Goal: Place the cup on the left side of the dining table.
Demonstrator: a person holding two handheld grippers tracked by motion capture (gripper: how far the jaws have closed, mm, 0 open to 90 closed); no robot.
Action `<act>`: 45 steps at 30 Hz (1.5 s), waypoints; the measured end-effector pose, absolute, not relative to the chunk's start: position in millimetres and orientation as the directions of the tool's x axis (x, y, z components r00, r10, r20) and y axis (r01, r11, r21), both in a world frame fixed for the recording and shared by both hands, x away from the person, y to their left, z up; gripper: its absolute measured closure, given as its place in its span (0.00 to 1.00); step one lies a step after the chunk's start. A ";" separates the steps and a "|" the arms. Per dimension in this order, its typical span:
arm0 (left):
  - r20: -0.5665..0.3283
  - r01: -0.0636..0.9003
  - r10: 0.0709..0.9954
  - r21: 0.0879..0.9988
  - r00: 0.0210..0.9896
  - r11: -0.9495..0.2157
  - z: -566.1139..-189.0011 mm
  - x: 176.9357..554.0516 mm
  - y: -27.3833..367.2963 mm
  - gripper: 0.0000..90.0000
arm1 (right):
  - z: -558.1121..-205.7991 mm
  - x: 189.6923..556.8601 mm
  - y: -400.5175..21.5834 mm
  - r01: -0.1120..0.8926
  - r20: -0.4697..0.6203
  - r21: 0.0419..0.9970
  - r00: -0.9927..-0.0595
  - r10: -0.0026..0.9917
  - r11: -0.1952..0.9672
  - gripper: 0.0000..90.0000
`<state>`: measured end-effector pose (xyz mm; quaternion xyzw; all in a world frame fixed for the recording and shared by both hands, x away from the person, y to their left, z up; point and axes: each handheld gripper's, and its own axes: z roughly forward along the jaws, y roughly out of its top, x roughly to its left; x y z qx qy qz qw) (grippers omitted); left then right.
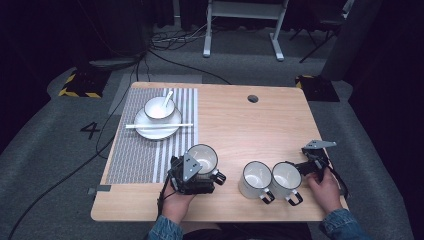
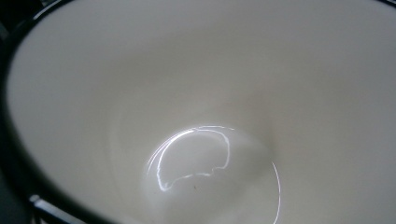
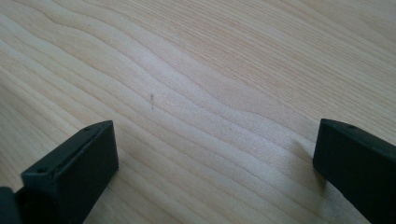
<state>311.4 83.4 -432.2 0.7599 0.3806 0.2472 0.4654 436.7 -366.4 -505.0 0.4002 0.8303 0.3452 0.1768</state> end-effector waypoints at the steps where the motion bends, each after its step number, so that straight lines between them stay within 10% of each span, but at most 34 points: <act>1: 0.021 0.348 0.809 0.895 0.588 -0.277 -432.2 311.4 83.4 0.03 | -505.0 436.7 -366.4 0.543 -0.017 0.715 -0.617 0.787 0.441 0.00; 45: -0.019 0.495 0.972 0.863 0.233 -0.102 -445.7 371.7 191.2 0.03 | -505.1 436.4 -366.2 0.545 -0.016 0.715 -0.615 0.789 0.439 0.00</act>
